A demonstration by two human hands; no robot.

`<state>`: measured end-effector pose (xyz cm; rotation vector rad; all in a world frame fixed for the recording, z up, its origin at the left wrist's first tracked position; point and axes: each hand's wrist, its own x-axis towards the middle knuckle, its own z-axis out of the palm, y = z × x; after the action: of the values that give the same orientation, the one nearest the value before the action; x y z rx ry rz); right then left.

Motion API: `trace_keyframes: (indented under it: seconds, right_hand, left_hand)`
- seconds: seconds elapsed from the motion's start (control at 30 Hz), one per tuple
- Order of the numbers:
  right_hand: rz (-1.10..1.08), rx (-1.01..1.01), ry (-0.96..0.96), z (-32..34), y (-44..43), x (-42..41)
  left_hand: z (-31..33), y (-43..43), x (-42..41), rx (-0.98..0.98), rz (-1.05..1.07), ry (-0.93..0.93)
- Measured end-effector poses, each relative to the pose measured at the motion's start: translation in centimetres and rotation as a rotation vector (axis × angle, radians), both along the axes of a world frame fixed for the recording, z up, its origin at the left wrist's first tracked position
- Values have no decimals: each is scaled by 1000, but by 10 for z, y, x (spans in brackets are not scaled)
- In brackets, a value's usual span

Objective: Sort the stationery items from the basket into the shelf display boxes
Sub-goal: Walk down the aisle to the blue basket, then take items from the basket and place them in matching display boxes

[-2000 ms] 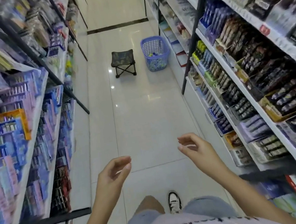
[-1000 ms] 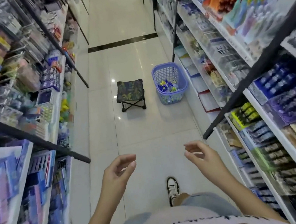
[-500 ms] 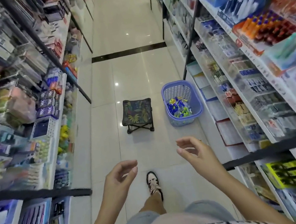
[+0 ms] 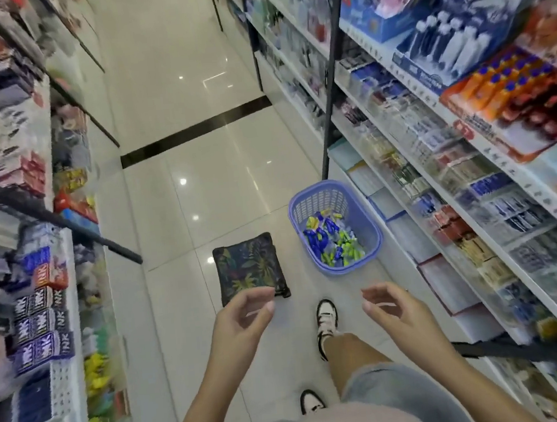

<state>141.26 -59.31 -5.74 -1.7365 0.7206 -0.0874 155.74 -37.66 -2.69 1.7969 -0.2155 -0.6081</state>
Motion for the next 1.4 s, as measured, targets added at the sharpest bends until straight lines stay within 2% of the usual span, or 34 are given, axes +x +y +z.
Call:
trace_keyframes:
  seconds: [0.13,0.33,0.6,0.8,0.93,1.07,1.23,1.4]
  right_hand:
    - [-59,-2,-85,-1,-45,96]
    - [-108,2,-62,4,-129,199]
    - [-325,-16,17,-2,-193,250]
    - [-538,13,95,-31,-208,295]
    - [-701,1,195,-85,-216,327]
    - [-822,3,369,-177,-224,344]
    - [-788,83,606,-308,-225,343]
    - [-818,171,741,-443,-231,328]
  left_hand:
    - [-14,-37,71,34,-7,14]
    - [-6,-125,186,35,-71,-1]
    - [7,-241,302,-32,-341,-46]
    - [-30,-313,381,3,-583,-6]
    - [-98,-362,432,92,-825,20]
    - [-187,-411,464,174,-1095,-17]
    - [-320,-450,462,296,-1267,-48]
    - [-480,-473,446,420,-1468,-131]
